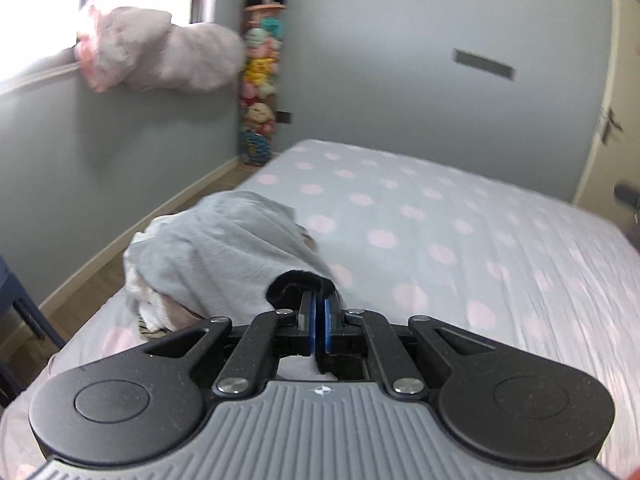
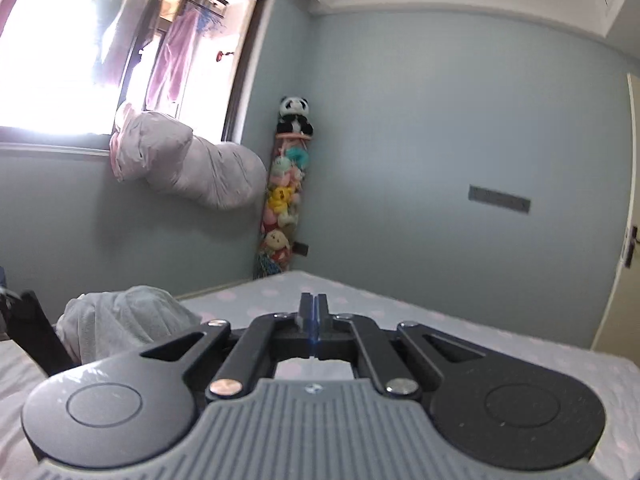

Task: Fold clothes
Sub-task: 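Grasp the grey-and-black shirt with the left tool while the right tool grasps it too, then lift the grey-and-black shirt off the heap with both tools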

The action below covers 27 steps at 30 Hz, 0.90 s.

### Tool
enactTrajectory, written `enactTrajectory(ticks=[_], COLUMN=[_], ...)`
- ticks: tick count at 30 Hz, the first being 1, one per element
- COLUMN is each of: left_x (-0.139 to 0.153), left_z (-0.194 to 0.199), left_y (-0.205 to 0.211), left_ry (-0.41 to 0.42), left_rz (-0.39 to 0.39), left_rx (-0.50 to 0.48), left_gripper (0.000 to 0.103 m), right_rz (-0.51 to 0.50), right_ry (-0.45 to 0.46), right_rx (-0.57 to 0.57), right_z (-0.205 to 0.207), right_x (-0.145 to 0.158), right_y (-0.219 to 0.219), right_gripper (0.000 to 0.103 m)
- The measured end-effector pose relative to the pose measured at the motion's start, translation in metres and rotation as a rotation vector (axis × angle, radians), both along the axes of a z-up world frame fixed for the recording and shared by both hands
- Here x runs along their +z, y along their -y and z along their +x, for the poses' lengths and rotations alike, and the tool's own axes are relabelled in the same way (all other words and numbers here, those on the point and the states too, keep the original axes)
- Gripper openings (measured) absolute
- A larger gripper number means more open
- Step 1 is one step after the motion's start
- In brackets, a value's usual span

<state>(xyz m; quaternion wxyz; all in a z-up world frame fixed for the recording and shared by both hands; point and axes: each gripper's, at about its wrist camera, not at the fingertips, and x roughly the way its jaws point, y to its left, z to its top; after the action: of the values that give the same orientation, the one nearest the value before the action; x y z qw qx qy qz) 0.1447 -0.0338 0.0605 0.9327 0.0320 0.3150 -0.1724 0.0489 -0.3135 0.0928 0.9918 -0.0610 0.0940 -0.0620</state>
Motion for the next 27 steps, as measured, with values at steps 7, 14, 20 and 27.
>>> enactTrajectory(ticks=[7,14,20,27], left_x=[-0.009,-0.016,-0.053,-0.121], left_z=[-0.031,-0.041,-0.022,0.002], left_y=[0.032,0.033,0.024,0.033], left_ry=[-0.044,-0.037,-0.061,-0.107], left_rz=[0.05,0.101,0.167,0.297], left_rx=[-0.056,-0.073,-0.105,-0.231], left_gripper=[0.013,0.027,0.043,0.055], right_rz=[0.026,0.061,0.048,0.005], right_ry=[-0.139,-0.265,-0.385,-0.527], right_rx=[0.048,0.134,0.208,0.3], right_z=[-0.055,-0.052,-0.024,0.033], right_x=[-0.023,-0.067,-0.116,-0.177], right_y=[0.021,0.014,-0.004,-0.027], right_gripper=[0.0,0.005,0.007,0.037])
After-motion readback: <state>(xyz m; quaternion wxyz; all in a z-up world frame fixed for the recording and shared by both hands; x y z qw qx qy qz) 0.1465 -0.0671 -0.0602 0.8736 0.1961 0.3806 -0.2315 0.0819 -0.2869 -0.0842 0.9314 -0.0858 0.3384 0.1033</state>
